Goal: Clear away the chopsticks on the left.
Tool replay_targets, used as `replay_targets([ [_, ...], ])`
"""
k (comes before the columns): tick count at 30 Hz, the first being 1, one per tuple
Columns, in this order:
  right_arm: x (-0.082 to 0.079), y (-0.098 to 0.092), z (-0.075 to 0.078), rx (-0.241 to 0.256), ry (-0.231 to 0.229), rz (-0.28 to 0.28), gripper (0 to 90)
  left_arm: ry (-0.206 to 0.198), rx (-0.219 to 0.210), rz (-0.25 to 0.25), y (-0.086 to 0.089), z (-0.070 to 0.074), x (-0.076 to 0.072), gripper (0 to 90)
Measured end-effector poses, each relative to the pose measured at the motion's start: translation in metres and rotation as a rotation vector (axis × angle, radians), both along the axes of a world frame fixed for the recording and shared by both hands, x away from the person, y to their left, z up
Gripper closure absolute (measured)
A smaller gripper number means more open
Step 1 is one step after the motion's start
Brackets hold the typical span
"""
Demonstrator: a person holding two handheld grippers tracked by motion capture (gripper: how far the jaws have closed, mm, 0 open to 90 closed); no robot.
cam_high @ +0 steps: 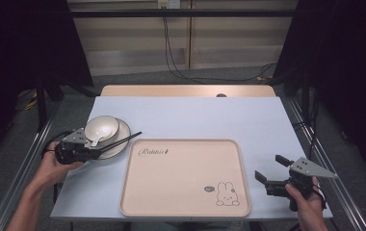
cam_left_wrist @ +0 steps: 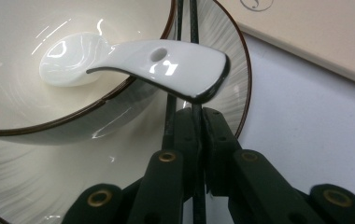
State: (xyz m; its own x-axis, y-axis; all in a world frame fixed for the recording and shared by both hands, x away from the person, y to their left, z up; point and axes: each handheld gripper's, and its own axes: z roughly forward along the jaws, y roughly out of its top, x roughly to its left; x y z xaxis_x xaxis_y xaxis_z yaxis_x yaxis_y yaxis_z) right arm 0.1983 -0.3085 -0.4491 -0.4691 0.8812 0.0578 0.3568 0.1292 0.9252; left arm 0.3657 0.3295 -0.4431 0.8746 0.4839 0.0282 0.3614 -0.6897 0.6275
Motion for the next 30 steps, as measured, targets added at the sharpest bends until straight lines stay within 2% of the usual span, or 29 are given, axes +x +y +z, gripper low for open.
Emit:
replay_targets([
  [6,0.0,-0.001,0.0,0.01,0.0,0.002,3.0,0.033,-0.045,0.035,0.002,0.007,-0.004,86.0],
  [8,0.001,-0.001,-0.001,0.013,0.006,-0.007,3.0,0.042,-0.082,0.045,0.001,0.009,-0.005,85.9],
  [10,0.001,-0.002,0.0,0.016,0.002,-0.001,2.9,0.044,-0.073,0.053,0.0,0.008,-0.007,86.0],
  [15,0.0,-0.002,0.0,0.015,-0.004,-0.003,2.9,0.082,-0.126,0.085,0.0,0.005,-0.012,86.0],
  [23,-0.001,-0.001,0.0,0.019,-0.002,0.008,2.9,0.092,-0.194,0.155,0.006,0.016,-0.03,86.0],
  [28,-0.001,-0.001,0.001,0.02,-0.001,0.008,2.9,0.084,-0.218,0.198,0.01,0.023,-0.044,86.0],
  [30,-0.001,-0.001,0.001,0.019,-0.001,0.01,2.9,0.079,-0.242,0.221,0.011,0.024,-0.049,86.0],
])
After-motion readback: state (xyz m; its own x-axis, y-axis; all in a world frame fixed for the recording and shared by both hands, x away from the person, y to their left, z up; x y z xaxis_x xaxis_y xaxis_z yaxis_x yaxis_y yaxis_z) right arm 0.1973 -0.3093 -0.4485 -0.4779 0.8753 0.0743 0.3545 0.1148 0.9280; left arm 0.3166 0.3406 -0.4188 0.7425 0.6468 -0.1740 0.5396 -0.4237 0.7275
